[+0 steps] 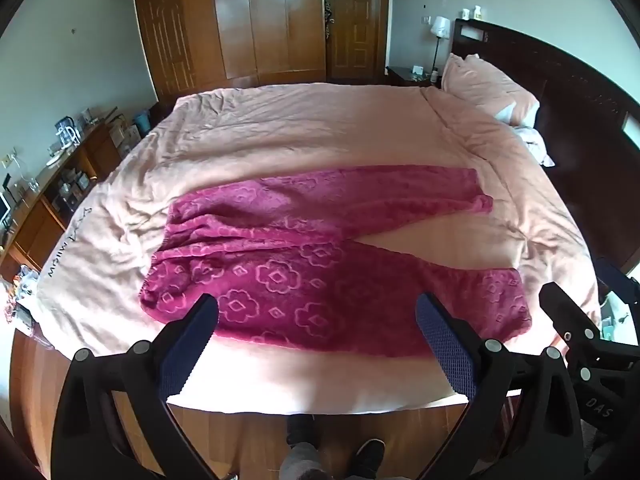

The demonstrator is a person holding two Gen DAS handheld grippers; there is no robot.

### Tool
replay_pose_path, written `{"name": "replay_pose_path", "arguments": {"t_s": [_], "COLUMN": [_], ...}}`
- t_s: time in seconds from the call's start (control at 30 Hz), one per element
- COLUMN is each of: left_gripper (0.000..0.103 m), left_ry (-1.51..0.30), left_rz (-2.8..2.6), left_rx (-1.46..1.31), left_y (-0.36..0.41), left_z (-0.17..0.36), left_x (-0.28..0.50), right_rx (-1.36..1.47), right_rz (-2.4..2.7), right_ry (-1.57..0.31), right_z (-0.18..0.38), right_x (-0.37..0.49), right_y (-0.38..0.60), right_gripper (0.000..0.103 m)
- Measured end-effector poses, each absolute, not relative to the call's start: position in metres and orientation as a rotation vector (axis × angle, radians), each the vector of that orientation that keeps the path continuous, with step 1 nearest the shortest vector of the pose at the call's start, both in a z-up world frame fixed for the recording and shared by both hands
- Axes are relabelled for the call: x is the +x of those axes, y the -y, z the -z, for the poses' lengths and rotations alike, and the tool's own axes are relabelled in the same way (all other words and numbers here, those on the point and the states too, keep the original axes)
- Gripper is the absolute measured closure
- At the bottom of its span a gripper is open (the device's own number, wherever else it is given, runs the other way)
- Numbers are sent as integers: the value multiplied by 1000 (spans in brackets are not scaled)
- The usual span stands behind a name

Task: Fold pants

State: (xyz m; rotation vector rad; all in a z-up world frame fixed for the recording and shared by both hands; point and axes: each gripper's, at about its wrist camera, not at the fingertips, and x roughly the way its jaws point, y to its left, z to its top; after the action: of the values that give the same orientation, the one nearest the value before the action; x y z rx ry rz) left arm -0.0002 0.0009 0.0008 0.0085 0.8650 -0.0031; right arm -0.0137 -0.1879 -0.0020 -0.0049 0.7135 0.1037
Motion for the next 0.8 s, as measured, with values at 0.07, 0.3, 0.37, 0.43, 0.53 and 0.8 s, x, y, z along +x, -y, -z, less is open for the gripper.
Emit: {"name": "replay_pose_path", "arguments": {"t_s": [0.07, 0.3, 0.37, 0.43, 0.53, 0.8], "left_gripper": [5, 5, 5, 5, 5, 5], "left_ry": [-863, -882, -877, -881, -889, -904], "left_rz": [10, -55, -64, -66, -70, -77], "left_rx": [9, 37, 36, 35, 36, 35], "left_y": [-4, -7, -7, -8, -8, -9], "left_z": [0, -1, 3, 5, 8, 12], "left_x": [1, 9, 5, 5, 7, 11], "right_rx": [-1, 4, 4, 3, 6, 9], "right_rz": [-107, -128, -132, -134, -138, -143], "right_ry": [-714, -717, -720, -723, -726, -738], "right_z": [2, 2, 3, 2, 8, 10], "right_x": [-14, -3, -3, -2, 0, 2], "right_y": [188, 186, 183, 180, 182, 181], "right_gripper": [2, 2, 2, 2, 2, 2]}}
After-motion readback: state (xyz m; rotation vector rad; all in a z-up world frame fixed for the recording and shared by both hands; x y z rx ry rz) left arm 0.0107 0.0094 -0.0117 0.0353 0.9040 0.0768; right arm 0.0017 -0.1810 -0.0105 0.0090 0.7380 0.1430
